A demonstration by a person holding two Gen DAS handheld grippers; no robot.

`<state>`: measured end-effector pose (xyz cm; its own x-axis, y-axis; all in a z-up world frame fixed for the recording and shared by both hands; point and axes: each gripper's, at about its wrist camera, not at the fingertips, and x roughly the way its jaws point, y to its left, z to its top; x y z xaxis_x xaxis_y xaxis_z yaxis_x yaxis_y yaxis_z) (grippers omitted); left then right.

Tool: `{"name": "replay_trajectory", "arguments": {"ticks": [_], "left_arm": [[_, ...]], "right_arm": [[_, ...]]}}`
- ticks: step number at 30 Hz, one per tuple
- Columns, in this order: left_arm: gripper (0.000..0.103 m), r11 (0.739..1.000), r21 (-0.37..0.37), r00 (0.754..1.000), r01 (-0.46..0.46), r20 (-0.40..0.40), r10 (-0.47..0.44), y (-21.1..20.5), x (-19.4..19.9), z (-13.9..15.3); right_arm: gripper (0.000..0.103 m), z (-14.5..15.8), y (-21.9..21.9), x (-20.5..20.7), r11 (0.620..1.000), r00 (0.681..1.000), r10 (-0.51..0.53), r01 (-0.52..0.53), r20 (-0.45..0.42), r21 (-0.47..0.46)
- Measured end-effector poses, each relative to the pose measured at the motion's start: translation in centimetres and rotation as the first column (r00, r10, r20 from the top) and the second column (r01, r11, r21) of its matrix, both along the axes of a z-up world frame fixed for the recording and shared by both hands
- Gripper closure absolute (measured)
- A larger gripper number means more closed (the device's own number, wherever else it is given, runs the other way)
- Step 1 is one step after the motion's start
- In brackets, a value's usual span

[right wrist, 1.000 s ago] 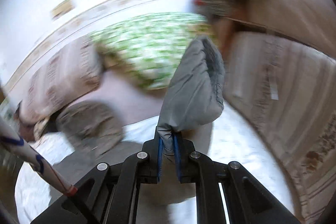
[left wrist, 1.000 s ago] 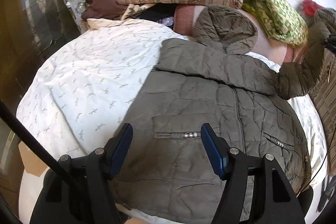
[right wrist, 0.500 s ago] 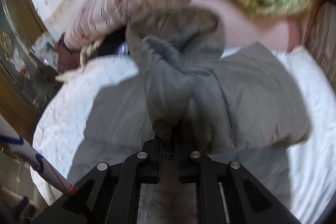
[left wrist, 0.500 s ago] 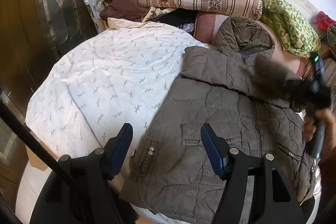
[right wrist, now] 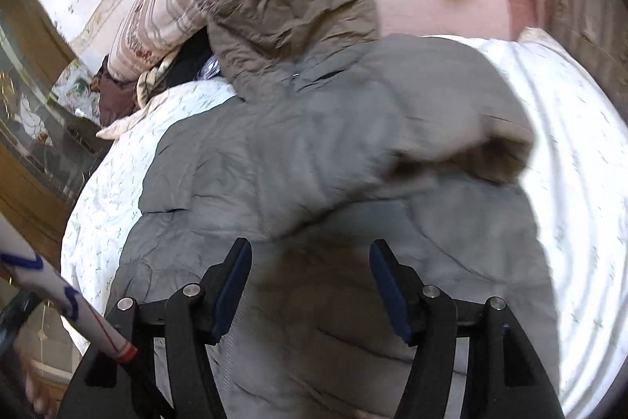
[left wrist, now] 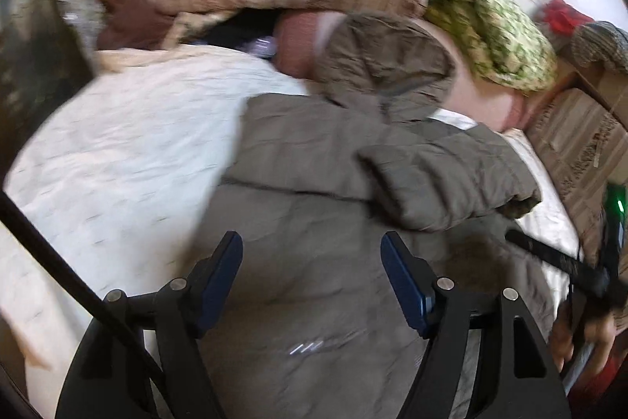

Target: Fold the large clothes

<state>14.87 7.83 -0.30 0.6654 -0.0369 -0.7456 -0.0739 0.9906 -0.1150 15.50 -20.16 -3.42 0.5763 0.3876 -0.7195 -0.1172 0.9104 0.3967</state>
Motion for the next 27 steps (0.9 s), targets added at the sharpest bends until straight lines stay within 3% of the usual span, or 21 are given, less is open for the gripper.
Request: {"name": "replay_trajectory", "arguments": {"ticks": [4, 8, 10, 11, 12, 13, 14, 17, 21, 25, 27], "left_arm": [[0.031, 0.992, -0.086, 0.991, 0.092, -0.092, -0.1, -2.7, 6.0, -2.9], [0.031, 0.981, -0.166, 0.975, 0.097, -0.184, -0.128, -4.3, 10.5, -6.3], [0.032, 0.983, -0.168, 0.968, 0.08, -0.221, -0.116, -5.5, 12.1, -7.7], [0.038, 0.984, -0.158, 0.965, 0.085, -0.233, -0.121, -6.1, 12.5, -8.1], [0.072, 0.984, -0.143, 0.956, 0.107, -0.258, -0.142, -6.9, 13.1, -8.4], [0.081, 0.986, -0.117, 0.946, 0.116, -0.289, -0.145, -7.5, 13.5, -8.7], [0.082, 0.99, -0.083, 0.944, 0.116, -0.302, -0.136, -7.9, 13.6, -8.5], [0.087, 0.991, -0.025, 0.967, 0.134, -0.217, -0.136, -7.7, 12.9, -5.8], [0.087, 0.996, 0.058, 0.993, 0.072, -0.098, -0.066, -3.7, 12.4, -1.6], [0.087, 0.993, 0.118, 0.996, -0.02, -0.079, 0.029, 0.6, 13.6, -1.1], [0.087, 0.995, 0.09, 0.991, -0.052, -0.122, 0.063, 2.9, 14.7, -2.6]], "right_arm": [[0.035, -0.1, -2.9, -1.9, 0.999, 0.999, -0.039, 0.039, 0.01, 0.01], [0.035, -0.5, -4.8, -3.2, 0.998, 0.997, -0.069, 0.07, 0.016, -0.009], [0.035, -0.7, -5.5, -3.5, 0.996, 0.996, -0.084, 0.084, 0.013, -0.015], [0.035, -0.9, -6.0, -3.6, 0.995, 0.995, -0.094, 0.095, 0.009, -0.016], [0.035, -1.1, -6.2, -3.6, 0.995, 0.995, -0.1, 0.1, 0.005, -0.017], [0.035, -1.2, -6.4, -3.6, 0.994, 0.994, -0.108, 0.108, 0.001, -0.019], [0.035, -1.4, -6.7, -3.5, 0.993, 0.993, -0.117, 0.117, -0.002, -0.026], [0.035, -1.5, -7.0, -3.3, 0.991, 0.991, -0.133, 0.133, -0.009, -0.03], [0.035, -0.3, -6.5, -2.9, 0.992, 0.992, -0.12, 0.121, 0.024, -0.038], [0.035, 1.0, -5.1, -1.4, 0.994, 0.994, -0.091, 0.094, 0.065, -0.053], [0.035, 1.6, -4.1, 0.0, 0.994, 0.992, -0.086, 0.092, 0.09, -0.067]]}}
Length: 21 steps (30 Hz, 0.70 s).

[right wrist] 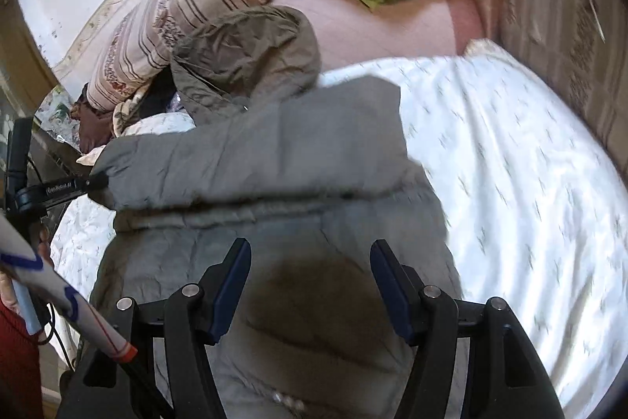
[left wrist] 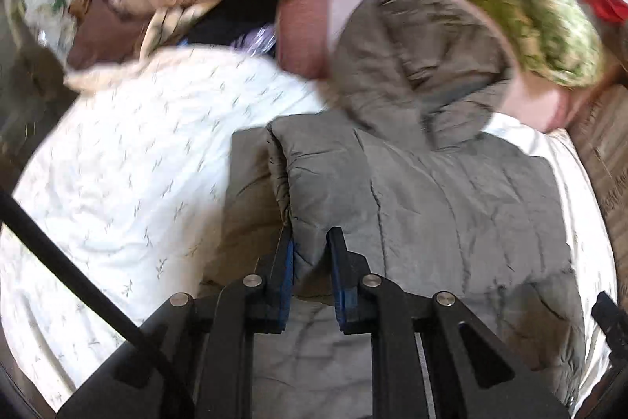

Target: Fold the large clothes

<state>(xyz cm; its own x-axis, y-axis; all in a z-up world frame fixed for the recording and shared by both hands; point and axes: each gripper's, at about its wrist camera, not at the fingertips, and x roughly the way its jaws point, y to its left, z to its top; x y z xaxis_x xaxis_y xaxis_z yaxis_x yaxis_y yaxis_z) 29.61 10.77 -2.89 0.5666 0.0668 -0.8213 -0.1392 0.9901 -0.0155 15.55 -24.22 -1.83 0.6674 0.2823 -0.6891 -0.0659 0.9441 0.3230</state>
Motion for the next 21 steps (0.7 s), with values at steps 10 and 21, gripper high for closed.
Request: {"name": "replay_trajectory", "arguments": {"ticks": [10, 21], "left_arm": [[0.077, 0.998, 0.015, 0.996, -0.064, -0.066, 0.065, 1.9, 2.9, -6.6], [0.049, 0.981, 0.167, 0.995, -0.099, -0.004, 0.101, 0.9, -0.4, -3.3]], "right_arm": [[0.035, -5.2, 4.4, 9.5, 0.996, 0.993, -0.004, -0.007, -0.115, -0.092], [0.022, -6.1, 3.6, 9.6, 0.996, 0.99, -0.042, 0.03, -0.136, -0.088]]}}
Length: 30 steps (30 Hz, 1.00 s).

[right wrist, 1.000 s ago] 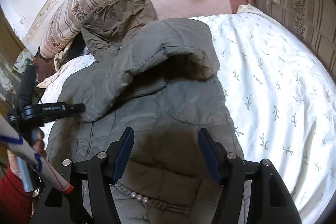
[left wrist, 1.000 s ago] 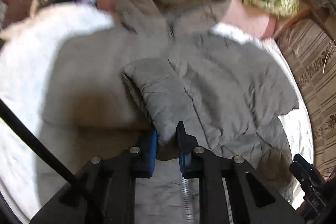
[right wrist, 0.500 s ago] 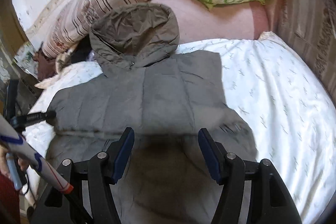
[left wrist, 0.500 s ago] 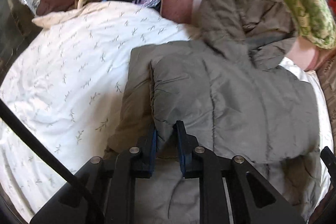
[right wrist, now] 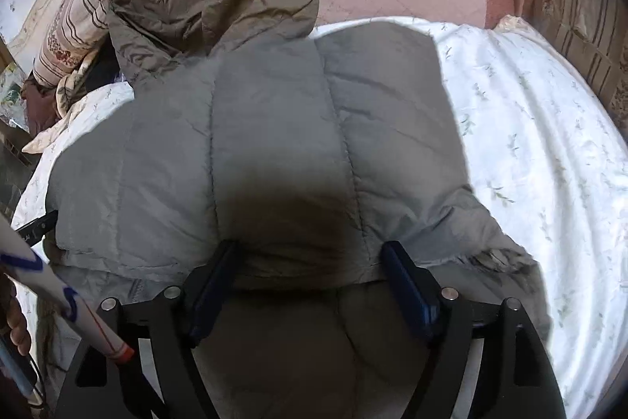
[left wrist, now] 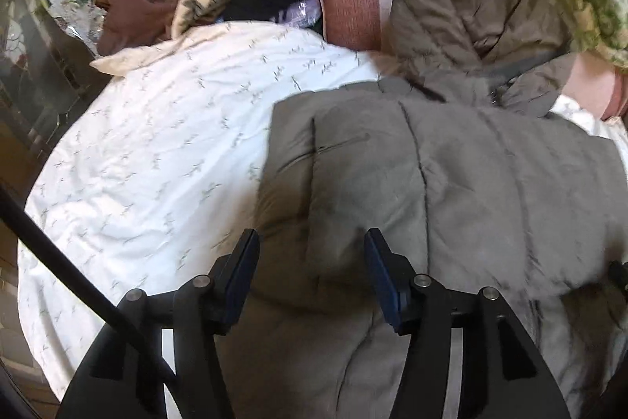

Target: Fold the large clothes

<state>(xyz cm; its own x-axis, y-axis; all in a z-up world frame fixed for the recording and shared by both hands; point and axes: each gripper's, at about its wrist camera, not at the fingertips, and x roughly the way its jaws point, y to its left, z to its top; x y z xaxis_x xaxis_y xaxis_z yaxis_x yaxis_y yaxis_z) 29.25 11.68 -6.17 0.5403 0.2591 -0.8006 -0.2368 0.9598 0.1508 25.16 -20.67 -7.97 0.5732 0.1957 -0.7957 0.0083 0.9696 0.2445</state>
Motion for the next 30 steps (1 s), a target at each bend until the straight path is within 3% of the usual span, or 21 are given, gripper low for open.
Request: {"name": "replay_trajectory", "arguments": {"ticks": [4, 7, 13, 18, 22, 30], "left_arm": [[0.041, 0.999, 0.038, 0.999, 0.004, 0.049, -0.006, -0.2, -5.3, 1.8], [0.039, 0.999, 0.038, 0.998, -0.001, 0.058, -0.001, -0.3, -9.0, 2.0], [0.039, 1.0, 0.006, 0.999, -0.024, 0.024, 0.024, -0.1, -15.3, -0.8], [0.039, 0.998, -0.004, 0.995, -0.066, -0.079, 0.066, 0.4, -18.8, -4.8], [0.039, 0.998, 0.041, 0.998, -0.036, -0.053, 0.038, -0.3, -22.5, -5.2], [0.039, 0.999, 0.04, 0.998, 0.03, -0.055, -0.028, -1.1, -27.8, -5.1]], "right_arm": [[0.022, 2.8, -0.9, -4.4, 1.0, 0.997, 0.001, 0.001, 0.08, -0.023], [0.022, 3.2, -1.1, -8.0, 0.999, 0.997, 0.007, -0.004, 0.083, -0.039], [0.022, 1.7, -1.0, -14.9, 0.994, 0.997, 0.018, -0.01, 0.07, -0.11], [0.022, -1.2, -1.9, -18.6, 0.993, 0.999, -0.028, 0.025, -0.025, -0.116], [0.022, -1.6, -2.8, -21.8, 0.987, 0.999, -0.046, 0.041, -0.025, -0.155], [0.021, -2.1, -2.4, -26.9, 0.974, 0.997, -0.024, 0.009, -0.067, -0.226]]}}
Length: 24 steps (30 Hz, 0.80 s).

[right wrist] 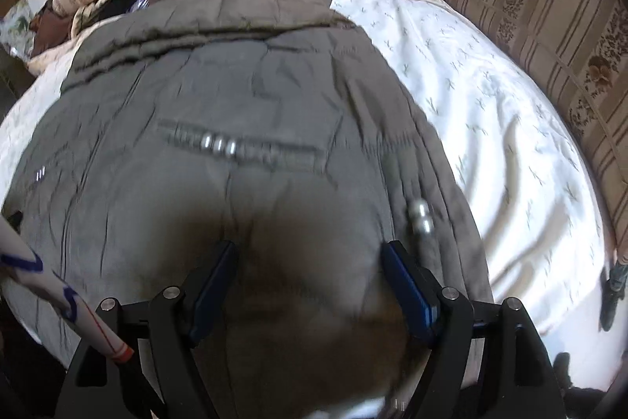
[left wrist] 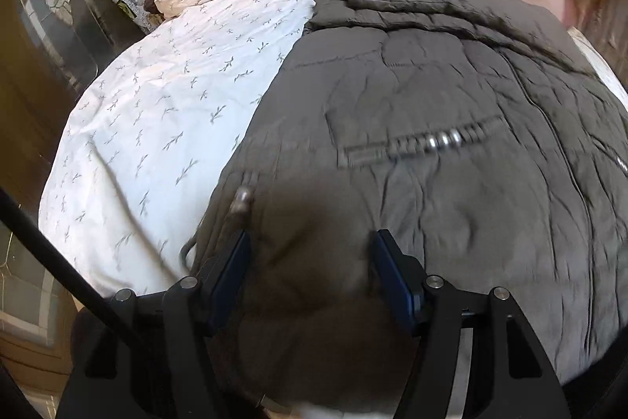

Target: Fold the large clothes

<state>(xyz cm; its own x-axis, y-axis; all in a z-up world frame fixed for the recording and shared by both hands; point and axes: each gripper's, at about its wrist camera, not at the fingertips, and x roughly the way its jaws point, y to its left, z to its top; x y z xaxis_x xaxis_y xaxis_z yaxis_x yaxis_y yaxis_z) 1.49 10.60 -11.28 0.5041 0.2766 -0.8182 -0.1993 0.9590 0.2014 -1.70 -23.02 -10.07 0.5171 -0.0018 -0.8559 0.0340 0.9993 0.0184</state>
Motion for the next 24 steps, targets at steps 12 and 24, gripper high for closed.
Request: {"name": "replay_trajectory", "arguments": {"ticks": [12, 24], "left_arm": [[0.039, 0.999, -0.002, 0.986, -0.044, 0.158, 0.044, 2.2, -3.7, 7.7], [0.03, 0.999, -0.046, 0.951, 0.015, 0.309, 0.0, 1.3, 3.5, 11.8]], "right_arm": [[0.021, 4.4, -0.6, -3.6, 0.998, 0.995, -0.022, 0.018, 0.093, 0.052], [0.021, 11.9, 2.9, 2.3, 0.989, 0.979, 0.043, -0.07, 0.2, 0.129]]}}
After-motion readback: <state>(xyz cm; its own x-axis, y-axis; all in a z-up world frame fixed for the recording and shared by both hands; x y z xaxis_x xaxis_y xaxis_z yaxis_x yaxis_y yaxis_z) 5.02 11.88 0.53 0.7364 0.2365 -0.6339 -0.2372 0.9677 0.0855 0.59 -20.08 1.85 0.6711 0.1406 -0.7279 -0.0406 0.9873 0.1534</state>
